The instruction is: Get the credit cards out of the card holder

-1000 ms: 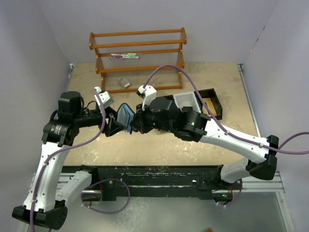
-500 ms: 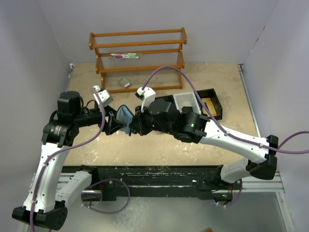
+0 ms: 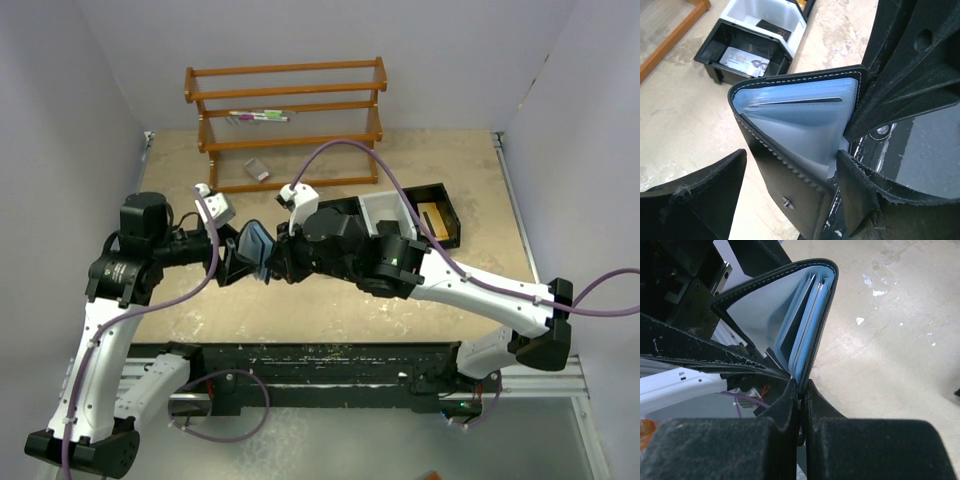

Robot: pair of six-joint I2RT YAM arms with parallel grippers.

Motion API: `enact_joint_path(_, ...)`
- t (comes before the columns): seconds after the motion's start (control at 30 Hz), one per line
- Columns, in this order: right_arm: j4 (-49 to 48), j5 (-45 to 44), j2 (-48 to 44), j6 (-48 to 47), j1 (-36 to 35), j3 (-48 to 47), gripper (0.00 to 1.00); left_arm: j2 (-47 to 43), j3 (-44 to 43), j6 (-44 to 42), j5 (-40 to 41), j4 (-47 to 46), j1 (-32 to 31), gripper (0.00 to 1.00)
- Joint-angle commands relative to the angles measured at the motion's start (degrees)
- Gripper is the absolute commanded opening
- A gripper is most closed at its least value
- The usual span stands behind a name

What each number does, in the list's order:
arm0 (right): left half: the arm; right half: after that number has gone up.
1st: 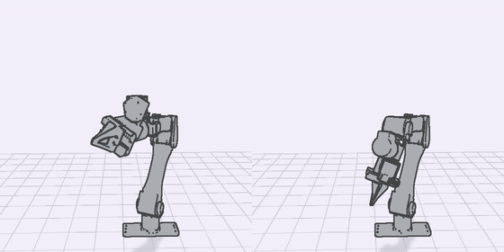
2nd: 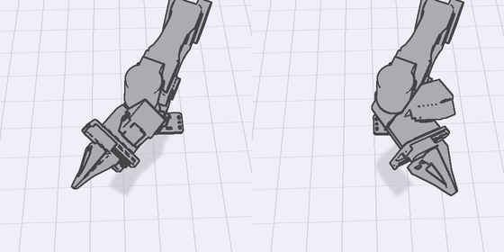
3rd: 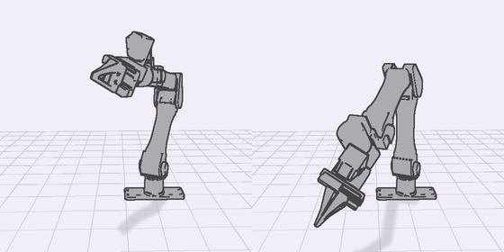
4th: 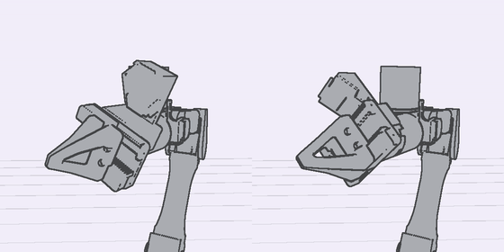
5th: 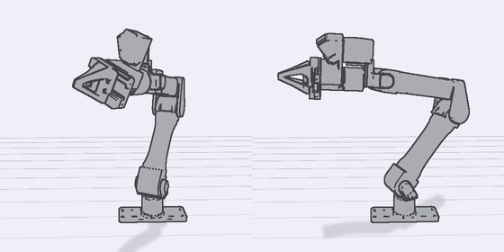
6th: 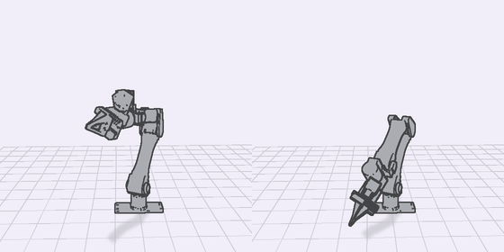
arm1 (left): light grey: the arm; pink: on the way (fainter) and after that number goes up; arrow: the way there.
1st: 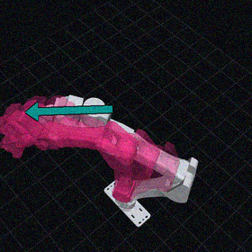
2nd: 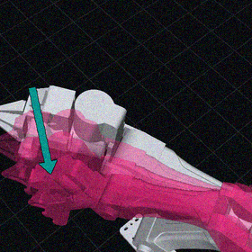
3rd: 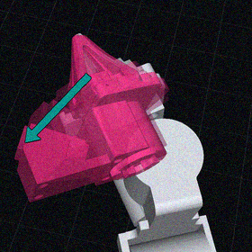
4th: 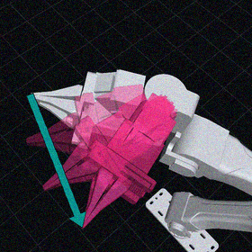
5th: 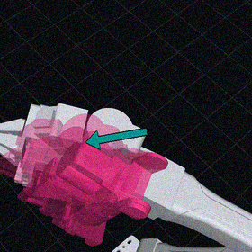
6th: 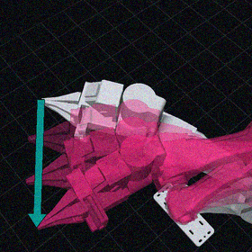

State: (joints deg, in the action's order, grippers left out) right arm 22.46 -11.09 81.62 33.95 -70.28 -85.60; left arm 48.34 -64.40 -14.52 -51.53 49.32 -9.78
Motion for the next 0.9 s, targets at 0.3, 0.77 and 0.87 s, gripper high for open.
enact_joint_path(0.3,-2.9,-2.5,-2.6,0.7,-0.6,-0.8,0.00,-3.4,-1.0,-0.1,13.5,-5.4,-0.1,0.62)
enact_joint_path(0.77,-9.2,0.5,-7.4,0.8,-0.6,4.9,0.00,-3.6,-1.7,1.8,18.5,-6.0,-0.1,0.52)
enact_joint_path(0.87,-10.7,1.5,-8.2,0.8,-0.6,6.1,0.00,-3.1,-2.3,2.7,12.7,-5.1,-0.1,0.49)
